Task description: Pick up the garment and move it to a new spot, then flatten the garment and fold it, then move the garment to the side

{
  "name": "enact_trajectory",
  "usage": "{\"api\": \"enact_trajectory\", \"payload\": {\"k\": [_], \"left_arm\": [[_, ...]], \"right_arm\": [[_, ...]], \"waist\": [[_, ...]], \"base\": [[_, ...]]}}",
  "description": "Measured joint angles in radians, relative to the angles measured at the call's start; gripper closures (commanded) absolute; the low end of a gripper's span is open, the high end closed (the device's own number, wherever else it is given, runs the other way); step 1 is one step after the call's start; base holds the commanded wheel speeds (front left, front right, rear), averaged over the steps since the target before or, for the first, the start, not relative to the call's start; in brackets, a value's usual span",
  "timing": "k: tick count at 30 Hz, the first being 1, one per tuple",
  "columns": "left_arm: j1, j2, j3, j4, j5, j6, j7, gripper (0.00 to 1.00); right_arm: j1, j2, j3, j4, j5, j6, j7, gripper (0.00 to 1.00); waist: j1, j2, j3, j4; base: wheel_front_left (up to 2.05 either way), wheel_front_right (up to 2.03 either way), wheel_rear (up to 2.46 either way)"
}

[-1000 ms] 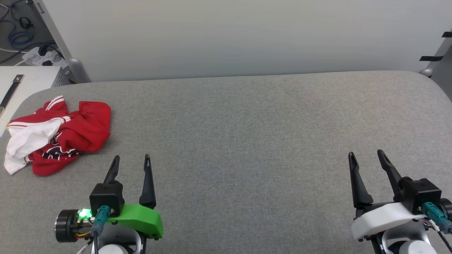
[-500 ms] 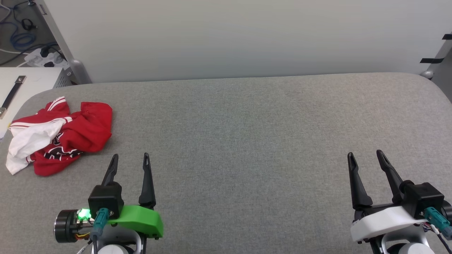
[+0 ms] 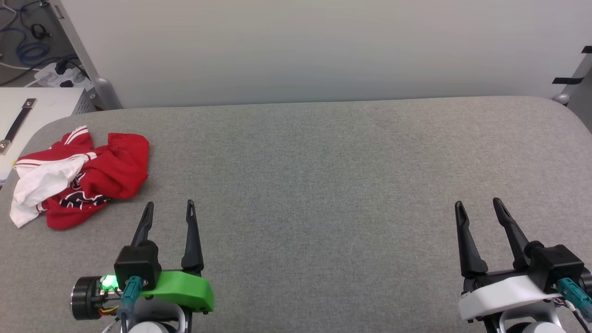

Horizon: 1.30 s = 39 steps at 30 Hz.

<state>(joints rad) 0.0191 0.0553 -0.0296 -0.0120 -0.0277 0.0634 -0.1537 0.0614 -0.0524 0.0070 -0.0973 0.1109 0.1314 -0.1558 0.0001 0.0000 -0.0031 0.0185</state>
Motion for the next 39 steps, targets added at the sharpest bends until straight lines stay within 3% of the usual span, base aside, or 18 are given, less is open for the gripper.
{"api": "enact_trajectory", "payload": {"k": [39], "left_arm": [[0.021,0.0,-0.013,0.028,-0.024,0.006,-0.082,0.0]], "right_arm": [[0.039,0.0,0.008,-0.034,0.043,0.0,-0.079,0.0]], "waist": [[0.0,0.0,-0.009,0.012]], "base": [[0.0,0.0,0.0]]}}
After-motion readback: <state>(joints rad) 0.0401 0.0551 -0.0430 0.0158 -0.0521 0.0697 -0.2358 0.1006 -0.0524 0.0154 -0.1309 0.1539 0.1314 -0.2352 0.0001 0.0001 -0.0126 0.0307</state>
